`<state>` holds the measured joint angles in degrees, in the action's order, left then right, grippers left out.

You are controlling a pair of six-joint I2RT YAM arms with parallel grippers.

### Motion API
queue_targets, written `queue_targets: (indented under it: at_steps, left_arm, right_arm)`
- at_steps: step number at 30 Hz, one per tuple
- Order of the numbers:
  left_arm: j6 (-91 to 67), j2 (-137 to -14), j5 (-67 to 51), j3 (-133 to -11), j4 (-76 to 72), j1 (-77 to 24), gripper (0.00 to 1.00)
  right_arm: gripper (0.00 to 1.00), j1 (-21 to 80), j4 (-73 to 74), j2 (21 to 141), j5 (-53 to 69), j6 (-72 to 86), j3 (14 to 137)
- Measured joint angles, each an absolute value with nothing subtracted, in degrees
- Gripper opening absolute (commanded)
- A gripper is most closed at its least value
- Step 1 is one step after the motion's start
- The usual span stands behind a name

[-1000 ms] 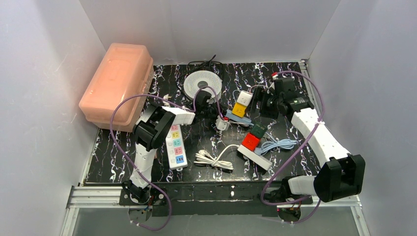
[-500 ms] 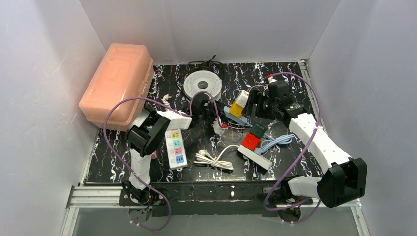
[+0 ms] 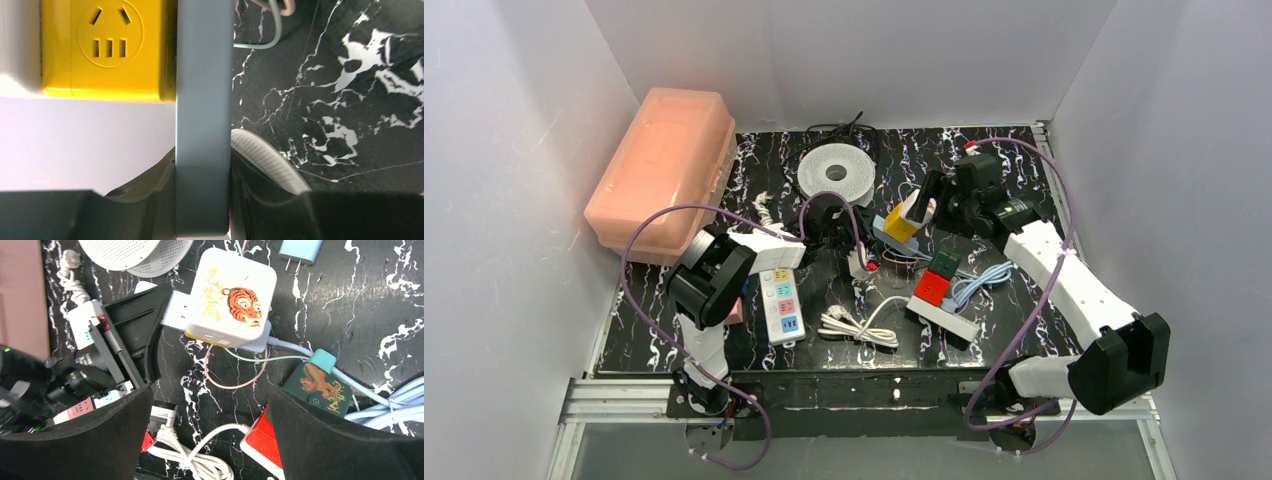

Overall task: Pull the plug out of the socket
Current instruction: Remove the plug from the socket.

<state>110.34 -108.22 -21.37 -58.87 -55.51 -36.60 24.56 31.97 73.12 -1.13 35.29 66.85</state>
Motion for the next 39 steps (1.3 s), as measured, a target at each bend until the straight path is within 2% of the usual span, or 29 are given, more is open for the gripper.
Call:
queue_targets:
  at_steps: [10,21,33,39]
  left_arm:
    - [115.31,-105.75,-20.75,-57.56,-54.87,-36.6,0.0]
    - [116.97,-104.51,-20.49,-57.47,-52.97,-36.62,0.0]
    - [116.71,-102.61,-16.49,-57.47,-47.46,-36.64,0.0]
    - [116.11,-102.13,-15.4,-57.52,-45.69,-36.71,0.0]
  right_arm:
    - [0.93,26.74,33.08,80.01,-9.32,42.13,69.04]
    - [0.94,27.2,25.93,83.59,-9.65,45.63,68.77]
    - [0.95,36.53,24.73,87.68,-23.75,44.77,68.34]
    - [0.97,36.77,20.75,87.96,-24.34,44.77,66.19]
